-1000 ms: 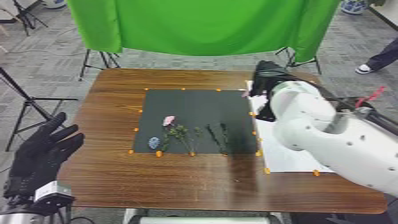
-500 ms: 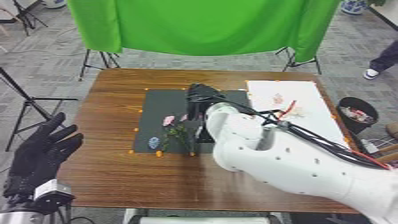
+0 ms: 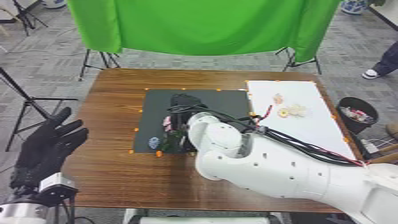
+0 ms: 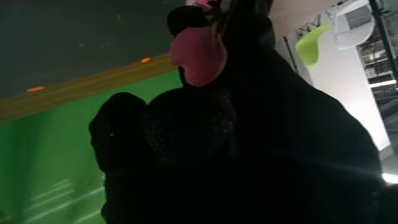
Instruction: Arrange flowers
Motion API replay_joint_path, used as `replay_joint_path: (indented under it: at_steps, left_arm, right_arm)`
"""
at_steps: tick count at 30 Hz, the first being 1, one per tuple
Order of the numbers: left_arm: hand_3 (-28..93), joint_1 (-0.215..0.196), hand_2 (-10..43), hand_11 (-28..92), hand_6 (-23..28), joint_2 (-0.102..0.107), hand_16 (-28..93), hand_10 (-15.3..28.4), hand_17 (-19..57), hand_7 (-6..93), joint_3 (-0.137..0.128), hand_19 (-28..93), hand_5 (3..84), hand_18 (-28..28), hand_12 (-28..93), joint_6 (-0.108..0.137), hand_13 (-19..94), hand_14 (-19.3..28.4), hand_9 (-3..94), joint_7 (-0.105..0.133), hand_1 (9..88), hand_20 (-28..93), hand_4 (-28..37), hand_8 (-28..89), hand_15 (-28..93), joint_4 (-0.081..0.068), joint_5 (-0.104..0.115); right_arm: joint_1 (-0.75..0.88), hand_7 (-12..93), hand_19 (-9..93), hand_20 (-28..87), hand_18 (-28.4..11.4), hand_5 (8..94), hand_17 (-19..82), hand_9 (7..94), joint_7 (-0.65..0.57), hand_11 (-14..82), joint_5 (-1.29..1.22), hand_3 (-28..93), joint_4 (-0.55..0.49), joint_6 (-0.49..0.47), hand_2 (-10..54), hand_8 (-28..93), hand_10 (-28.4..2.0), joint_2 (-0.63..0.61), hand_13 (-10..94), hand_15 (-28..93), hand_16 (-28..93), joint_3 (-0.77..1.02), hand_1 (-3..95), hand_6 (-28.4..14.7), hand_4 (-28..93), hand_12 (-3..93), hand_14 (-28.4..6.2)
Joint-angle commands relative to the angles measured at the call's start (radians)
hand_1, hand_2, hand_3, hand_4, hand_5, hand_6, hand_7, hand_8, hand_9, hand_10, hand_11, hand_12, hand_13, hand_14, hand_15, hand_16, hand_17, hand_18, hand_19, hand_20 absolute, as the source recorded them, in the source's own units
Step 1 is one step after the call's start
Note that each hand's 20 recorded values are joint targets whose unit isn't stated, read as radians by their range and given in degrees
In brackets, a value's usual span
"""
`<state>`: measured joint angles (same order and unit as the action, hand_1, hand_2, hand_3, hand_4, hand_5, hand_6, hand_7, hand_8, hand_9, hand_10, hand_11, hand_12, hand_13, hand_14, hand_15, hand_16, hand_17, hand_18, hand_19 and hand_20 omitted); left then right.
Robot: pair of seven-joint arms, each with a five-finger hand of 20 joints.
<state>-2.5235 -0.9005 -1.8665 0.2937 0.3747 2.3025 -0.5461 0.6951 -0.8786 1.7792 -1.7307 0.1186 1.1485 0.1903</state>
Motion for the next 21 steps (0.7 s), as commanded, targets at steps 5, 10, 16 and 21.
replay_joint_path:
  at_steps: [5,10,16,21]
  left_arm:
    - [63,0.017,6.6,28,9.9,-0.023,-12,20.7,-6.4,8.4,0.003,56,36.7,28.4,12,-0.028,22,28.0,33.1,-0.025,30.1,0,-19.2,-7,57,-0.007,-0.020]
    - [64,0.022,6.5,27,9.8,-0.017,-12,20.7,-6.4,8.5,0.009,56,36.7,28.4,12,-0.028,22,28.0,33.0,-0.021,30.1,0,-19.2,-7,57,-0.008,-0.017]
    - [64,0.025,6.5,28,9.9,-0.035,-12,20.6,-6.4,8.5,0.006,56,36.7,28.4,12,-0.039,22,28.0,33.1,-0.036,30.1,0,-19.3,-7,58,-0.008,-0.028]
    - [64,0.020,6.5,27,9.9,-0.031,-12,20.5,-6.4,8.5,0.008,56,36.7,28.4,12,-0.033,22,28.0,33.0,-0.030,30.2,0,-19.3,-7,58,-0.007,-0.026]
  right_arm:
    - [0.002,26,93,43,-13.5,78.7,59,92.5,-0.022,6.7,0.018,74,0.020,-0.012,-9.5,5,-8.0,0.031,87,69,18,-0.007,60.2,0.2,-28,31.9,0.3]
    - [-0.002,25,93,43,-14.0,77.4,58,90.5,-0.019,6.4,0.000,74,0.038,-0.038,-9.5,4,-7.9,0.027,86,69,18,-0.017,59.3,0.0,-28,31.4,-0.7]
    - [-0.008,24,93,41,-14.3,76.0,57,88.5,-0.029,6.1,0.005,74,0.042,-0.048,-9.5,4,-8.7,0.018,84,69,17,-0.026,58.7,-0.1,-27,30.8,-1.1]
    - [0.000,23,93,40,-15.0,72.4,56,86.7,-0.051,6.1,0.006,73,0.030,-0.083,-9.5,3,-9.6,0.013,83,70,17,-0.015,56.6,-0.1,-26,30.4,-2.0]
